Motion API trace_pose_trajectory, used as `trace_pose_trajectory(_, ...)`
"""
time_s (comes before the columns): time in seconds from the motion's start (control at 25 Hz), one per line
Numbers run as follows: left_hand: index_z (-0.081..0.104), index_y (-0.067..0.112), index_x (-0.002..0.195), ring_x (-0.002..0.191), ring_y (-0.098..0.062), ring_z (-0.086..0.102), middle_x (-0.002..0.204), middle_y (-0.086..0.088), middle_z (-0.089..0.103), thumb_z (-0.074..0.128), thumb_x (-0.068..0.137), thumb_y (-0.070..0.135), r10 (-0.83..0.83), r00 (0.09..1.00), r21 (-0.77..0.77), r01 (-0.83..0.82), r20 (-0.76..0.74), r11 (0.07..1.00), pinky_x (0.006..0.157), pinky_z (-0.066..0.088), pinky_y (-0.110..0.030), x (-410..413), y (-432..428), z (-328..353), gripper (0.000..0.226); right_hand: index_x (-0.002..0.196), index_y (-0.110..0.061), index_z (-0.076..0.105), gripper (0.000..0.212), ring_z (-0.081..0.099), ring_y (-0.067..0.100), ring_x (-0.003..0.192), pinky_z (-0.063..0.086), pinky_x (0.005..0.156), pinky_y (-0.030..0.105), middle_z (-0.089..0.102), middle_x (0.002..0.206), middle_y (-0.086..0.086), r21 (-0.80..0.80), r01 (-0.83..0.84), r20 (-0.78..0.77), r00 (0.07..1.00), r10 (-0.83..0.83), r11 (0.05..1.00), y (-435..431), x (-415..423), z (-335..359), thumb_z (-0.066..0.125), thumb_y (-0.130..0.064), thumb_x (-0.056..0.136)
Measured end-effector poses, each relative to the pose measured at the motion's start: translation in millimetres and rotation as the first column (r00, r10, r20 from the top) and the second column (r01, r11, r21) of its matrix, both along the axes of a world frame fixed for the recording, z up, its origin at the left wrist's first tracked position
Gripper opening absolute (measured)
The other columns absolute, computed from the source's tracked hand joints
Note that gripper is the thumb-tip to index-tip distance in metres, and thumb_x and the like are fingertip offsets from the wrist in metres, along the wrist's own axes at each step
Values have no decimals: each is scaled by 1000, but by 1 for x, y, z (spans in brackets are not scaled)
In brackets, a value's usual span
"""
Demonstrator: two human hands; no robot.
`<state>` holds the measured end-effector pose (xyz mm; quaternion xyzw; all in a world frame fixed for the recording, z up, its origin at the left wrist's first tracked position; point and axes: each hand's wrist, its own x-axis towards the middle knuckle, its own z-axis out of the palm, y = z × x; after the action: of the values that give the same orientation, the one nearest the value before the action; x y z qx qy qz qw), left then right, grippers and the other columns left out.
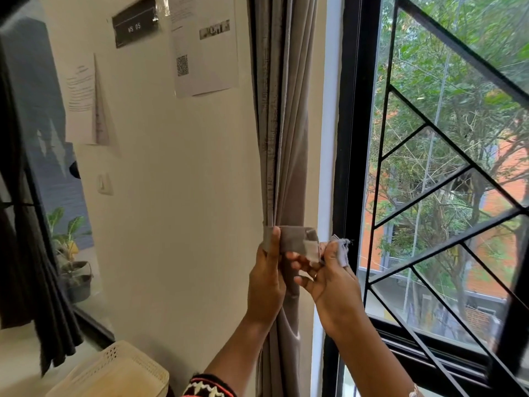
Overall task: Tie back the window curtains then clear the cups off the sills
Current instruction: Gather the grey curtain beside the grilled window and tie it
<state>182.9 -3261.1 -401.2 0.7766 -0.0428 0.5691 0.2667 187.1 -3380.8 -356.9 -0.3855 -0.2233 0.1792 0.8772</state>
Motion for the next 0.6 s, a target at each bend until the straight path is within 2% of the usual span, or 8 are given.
trace_pose_trajectory(0.08,20,34,141,104,2,45,119,-11,51,32,97,33,-11,1000,53,10,10,999,89,34,3,3,5,-4,46,86,-11,60,44,63,23,77,49,63,31,69,92,19,-68,-6,-1,1000,6,998,-4,-1,7,42,-49,76)
trace_pose_trajectory(0.16,34,25,129,99,3,46,110,-18,58,28,97,37,-19,1000,31,19,12,999,86,35,5,3,4,-5,34,78,-18,57,40,64,24,81,49,67,33,69,95,16,-119,-15,7,1000,16,993,-6,-1,14,39,-53,78)
trace_pose_trajectory(0.24,39,20,117,94,1,48,101,-18,61,24,97,43,-49,999,-16,49,19,999,84,36,4,2,2,-5,34,84,-17,58,39,63,21,79,50,65,31,68,92,13,-160,28,22,999,-25,987,-8,1,17,44,-52,77)
trace_pose_trajectory(0.32,39,20,115,92,-5,53,99,-17,63,27,97,43,-78,997,-49,78,0,996,82,39,1,1,1,-6,31,98,-12,59,39,64,16,77,52,63,28,66,89,9,-161,80,4,997,-80,984,-7,5,14,52,-45,79)
trace_pose_trajectory(0.36,39,21,116,91,-8,55,99,-16,63,32,97,38,-89,996,-59,88,-12,994,81,42,-1,3,3,-8,26,99,-11,58,31,64,16,77,53,63,27,66,89,8,-147,94,-20,995,-98,985,-6,7,12,55,-38,83)
trace_pose_trajectory(0.44,38,23,117,89,-9,57,98,-14,63,37,95,30,-93,995,-67,90,-37,994,80,45,-5,4,6,-12,23,88,-15,53,10,65,16,80,53,65,28,64,88,7,-104,97,-65,992,-104,990,-3,8,9,59,-23,86)
trace_pose_trajectory(0.56,39,27,113,90,-1,56,96,-4,63,33,95,40,-88,995,-94,82,-53,992,79,44,-3,0,5,-10,23,76,-20,45,26,66,16,81,52,70,29,63,85,4,14,53,-31,998,-53,998,1,7,11,70,-19,68)
trace_pose_trajectory(0.6,40,31,110,91,6,56,97,4,61,36,96,35,-97,994,-124,89,-59,988,79,42,-2,-1,3,-8,16,76,-20,44,31,67,15,79,51,71,29,64,84,4,39,37,-2,999,-37,999,2,6,12,72,-18,61)
